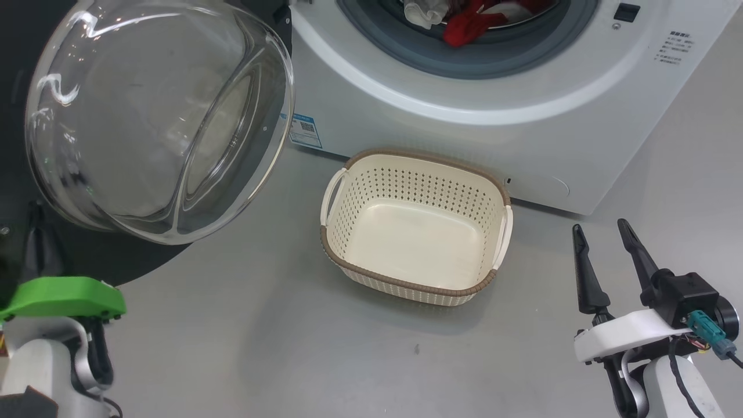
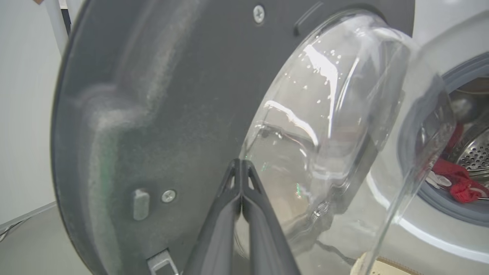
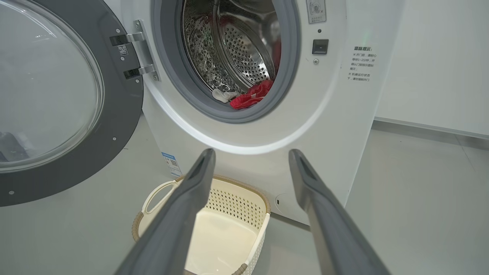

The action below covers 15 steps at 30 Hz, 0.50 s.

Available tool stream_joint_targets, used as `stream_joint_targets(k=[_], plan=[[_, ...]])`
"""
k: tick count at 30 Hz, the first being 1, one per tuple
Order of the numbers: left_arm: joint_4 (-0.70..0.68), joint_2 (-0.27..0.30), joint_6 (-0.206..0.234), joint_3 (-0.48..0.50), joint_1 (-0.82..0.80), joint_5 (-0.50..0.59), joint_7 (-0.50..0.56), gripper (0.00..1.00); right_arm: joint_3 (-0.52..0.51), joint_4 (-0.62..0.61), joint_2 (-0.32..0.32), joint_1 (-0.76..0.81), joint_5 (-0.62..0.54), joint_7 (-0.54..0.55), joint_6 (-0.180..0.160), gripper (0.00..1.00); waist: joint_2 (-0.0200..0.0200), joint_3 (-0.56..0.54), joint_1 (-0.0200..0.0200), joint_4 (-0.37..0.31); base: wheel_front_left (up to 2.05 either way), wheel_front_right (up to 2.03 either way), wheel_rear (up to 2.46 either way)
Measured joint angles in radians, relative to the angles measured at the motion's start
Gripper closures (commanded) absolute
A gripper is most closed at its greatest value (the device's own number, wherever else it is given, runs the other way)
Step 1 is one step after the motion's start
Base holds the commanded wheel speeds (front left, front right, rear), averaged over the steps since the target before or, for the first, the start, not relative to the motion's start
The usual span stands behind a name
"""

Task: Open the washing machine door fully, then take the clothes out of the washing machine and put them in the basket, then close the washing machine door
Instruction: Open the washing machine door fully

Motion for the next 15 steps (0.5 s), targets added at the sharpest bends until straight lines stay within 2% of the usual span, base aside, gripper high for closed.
stream_joint_targets(k=[15], plan=[[-0.119,-0.058,-0.012,-0.07,0.176,0.063,-0.003,1.0,0.02,0.021,0.001,0.035,0.002,0.0,0.004,0.0,0.0,-0.092,0.0,-0.017,0.0,0.0,0.0]])
